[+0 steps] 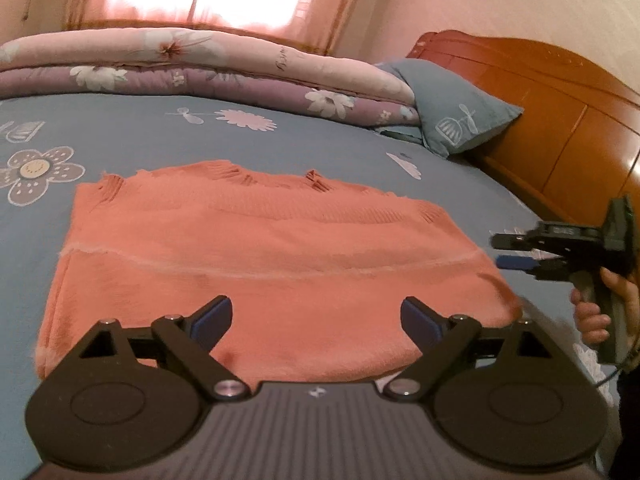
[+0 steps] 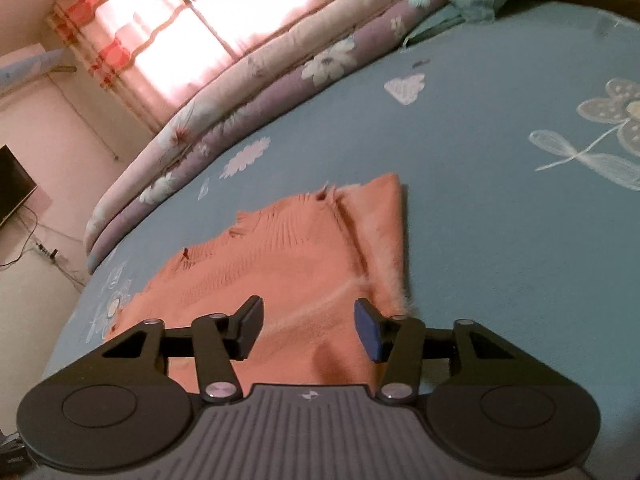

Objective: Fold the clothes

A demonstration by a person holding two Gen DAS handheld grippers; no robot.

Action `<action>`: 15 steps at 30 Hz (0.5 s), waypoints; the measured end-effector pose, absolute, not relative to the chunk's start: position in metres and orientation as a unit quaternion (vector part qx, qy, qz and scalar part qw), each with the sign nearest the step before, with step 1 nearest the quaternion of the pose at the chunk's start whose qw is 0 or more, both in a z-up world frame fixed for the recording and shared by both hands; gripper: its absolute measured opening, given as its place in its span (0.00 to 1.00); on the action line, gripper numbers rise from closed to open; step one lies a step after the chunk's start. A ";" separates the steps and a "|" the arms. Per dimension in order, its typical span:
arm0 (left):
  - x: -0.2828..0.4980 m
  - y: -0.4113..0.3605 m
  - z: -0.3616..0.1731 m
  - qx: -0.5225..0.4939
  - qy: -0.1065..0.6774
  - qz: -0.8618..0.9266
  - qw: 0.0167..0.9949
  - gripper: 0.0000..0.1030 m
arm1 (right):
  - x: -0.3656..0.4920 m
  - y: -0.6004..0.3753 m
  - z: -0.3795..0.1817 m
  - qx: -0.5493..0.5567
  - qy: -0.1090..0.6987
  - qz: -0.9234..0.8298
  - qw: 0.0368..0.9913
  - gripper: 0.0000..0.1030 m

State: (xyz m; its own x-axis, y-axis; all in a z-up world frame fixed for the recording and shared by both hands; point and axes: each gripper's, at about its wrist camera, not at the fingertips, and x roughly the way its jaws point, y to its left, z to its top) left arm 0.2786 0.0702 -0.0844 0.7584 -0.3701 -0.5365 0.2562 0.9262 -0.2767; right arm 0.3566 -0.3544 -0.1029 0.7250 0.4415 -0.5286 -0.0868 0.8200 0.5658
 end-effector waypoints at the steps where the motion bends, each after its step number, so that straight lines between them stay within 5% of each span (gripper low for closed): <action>1: 0.279 0.071 -0.085 -0.097 0.304 -0.165 0.933 0.89 | 0.352 -0.352 -0.100 0.257 0.341 0.160 0.890 0.60; 5: 0.282 0.071 -0.088 -0.107 0.309 -0.162 0.931 0.89 | 0.342 -0.344 -0.102 0.232 0.361 0.188 0.883 0.68; 12: 0.291 0.063 -0.100 -0.119 0.337 -0.177 0.917 0.89 | 0.330 -0.358 -0.097 0.242 0.343 0.156 0.894 0.63; 15: 0.294 0.056 -0.102 -0.114 0.343 -0.184 0.914 0.89 | 0.324 -0.357 -0.081 0.231 0.311 0.138 0.912 0.38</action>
